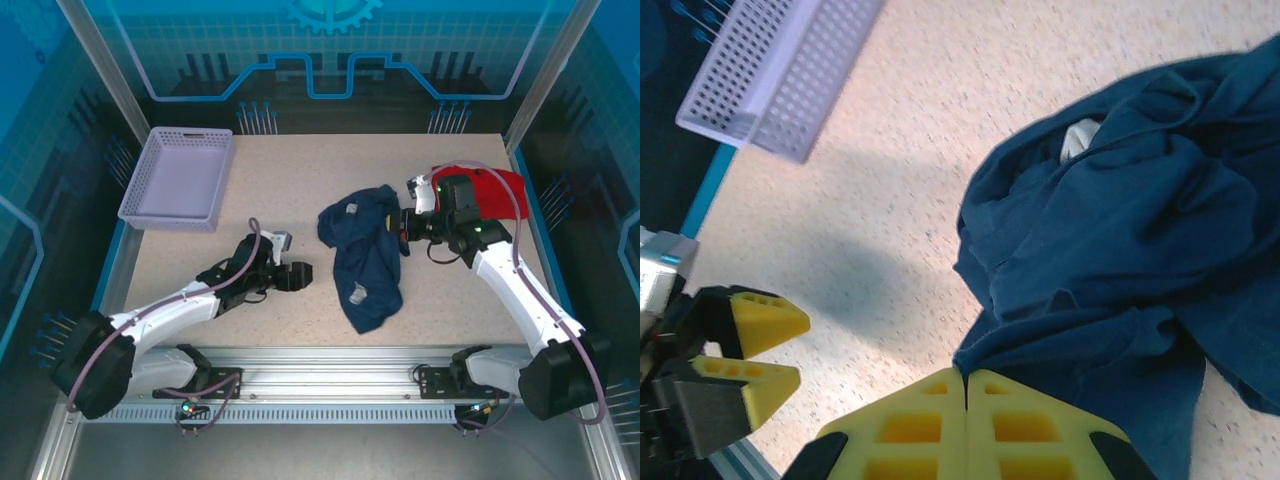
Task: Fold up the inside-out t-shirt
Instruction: Flatten out the T-shirt at the center of the table.
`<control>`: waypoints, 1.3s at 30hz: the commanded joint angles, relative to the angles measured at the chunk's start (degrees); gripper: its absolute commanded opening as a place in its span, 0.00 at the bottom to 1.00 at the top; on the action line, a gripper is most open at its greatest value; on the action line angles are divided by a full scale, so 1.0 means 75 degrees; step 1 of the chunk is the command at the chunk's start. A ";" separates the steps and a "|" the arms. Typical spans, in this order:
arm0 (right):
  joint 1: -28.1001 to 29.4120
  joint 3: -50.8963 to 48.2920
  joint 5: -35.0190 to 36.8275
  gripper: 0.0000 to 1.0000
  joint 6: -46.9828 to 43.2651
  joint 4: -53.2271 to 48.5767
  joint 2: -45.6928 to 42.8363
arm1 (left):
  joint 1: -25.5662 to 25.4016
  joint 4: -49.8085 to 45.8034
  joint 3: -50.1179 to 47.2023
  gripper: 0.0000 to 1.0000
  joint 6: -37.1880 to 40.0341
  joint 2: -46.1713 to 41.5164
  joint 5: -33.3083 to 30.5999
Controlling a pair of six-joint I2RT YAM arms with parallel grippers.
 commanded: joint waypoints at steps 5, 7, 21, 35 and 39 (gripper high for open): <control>-0.0425 0.0195 -0.0031 0.00 -0.0426 -0.0607 0.0283 | -0.1402 0.0329 0.1314 0.57 0.0464 0.1541 0.0422; -0.0526 0.0114 -0.0062 0.00 -0.0430 -0.0565 0.0290 | -0.1838 0.0435 0.1699 0.53 0.0459 0.2085 0.0490; -0.0920 -0.0393 -0.0343 0.00 -0.0450 -0.0226 0.0232 | -0.3483 -0.0741 0.4295 0.50 0.1459 0.5198 -0.0880; -0.1062 -0.0575 -0.0467 0.00 -0.0503 -0.0209 0.0073 | -0.3526 -0.0879 0.5010 0.47 0.1931 0.6014 -0.1176; -0.1134 -0.0611 -0.0467 0.00 -0.0509 -0.0210 0.0051 | -0.3644 -0.1115 0.5073 0.52 0.2278 0.6145 -0.1139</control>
